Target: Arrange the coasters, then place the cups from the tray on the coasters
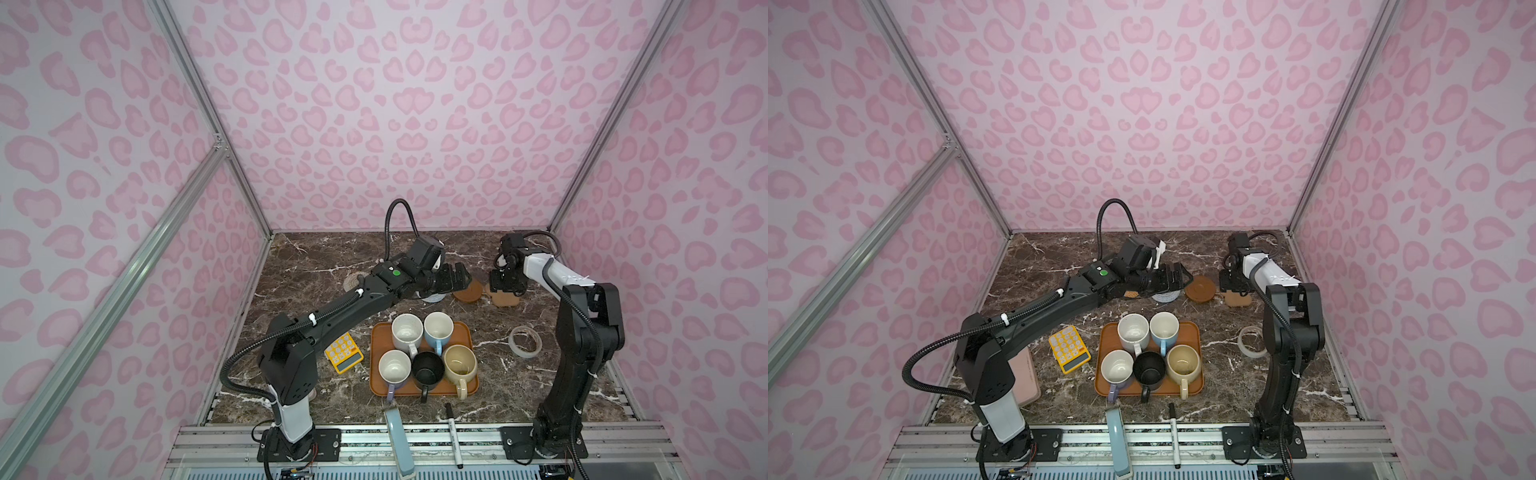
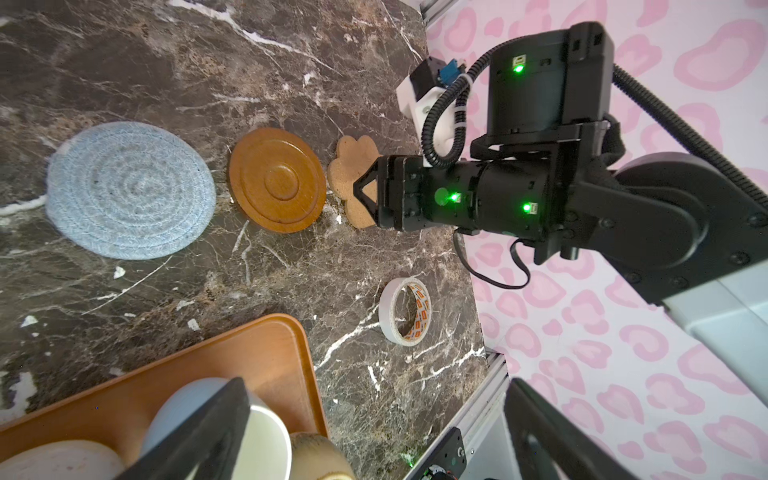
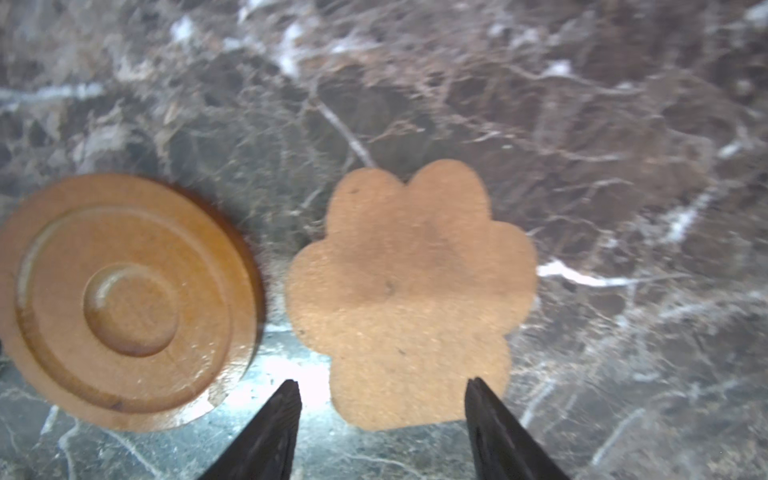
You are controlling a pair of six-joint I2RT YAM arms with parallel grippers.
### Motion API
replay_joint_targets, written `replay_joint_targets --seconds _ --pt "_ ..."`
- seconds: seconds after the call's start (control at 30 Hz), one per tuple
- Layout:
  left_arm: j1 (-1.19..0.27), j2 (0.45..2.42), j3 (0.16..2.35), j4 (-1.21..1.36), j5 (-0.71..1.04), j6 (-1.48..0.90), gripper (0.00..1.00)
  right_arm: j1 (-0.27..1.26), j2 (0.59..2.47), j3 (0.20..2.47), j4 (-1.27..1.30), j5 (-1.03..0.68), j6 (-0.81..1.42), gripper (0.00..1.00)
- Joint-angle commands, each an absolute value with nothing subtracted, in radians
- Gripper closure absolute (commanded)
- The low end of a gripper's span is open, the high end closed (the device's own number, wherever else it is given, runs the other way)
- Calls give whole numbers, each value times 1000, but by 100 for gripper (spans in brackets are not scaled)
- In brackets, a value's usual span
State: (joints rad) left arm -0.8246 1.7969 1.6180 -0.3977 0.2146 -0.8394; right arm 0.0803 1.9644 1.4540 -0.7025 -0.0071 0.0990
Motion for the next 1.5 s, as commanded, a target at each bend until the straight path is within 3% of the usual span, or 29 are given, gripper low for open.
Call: replay_joint_targets --seconds 0.0,1.0,1.13,1.27,1.47 --pt "-822 1780 1612 -396 209 -828 2 98 1995 1466 -736 25 54 35" --pt "-816 1768 1575 -371 213 -837 2 107 2051 1557 -756 58 113 41" --pt "-810 1743 1580 -383 207 -831 2 109 1955 1550 -768 40 139 31" --pt "-800 1684 1578 -432 193 -812 2 112 1837 1539 -785 17 167 1" --pt "-779 1527 1514 -513 108 -799 2 134 1611 1434 -763 -17 176 1"
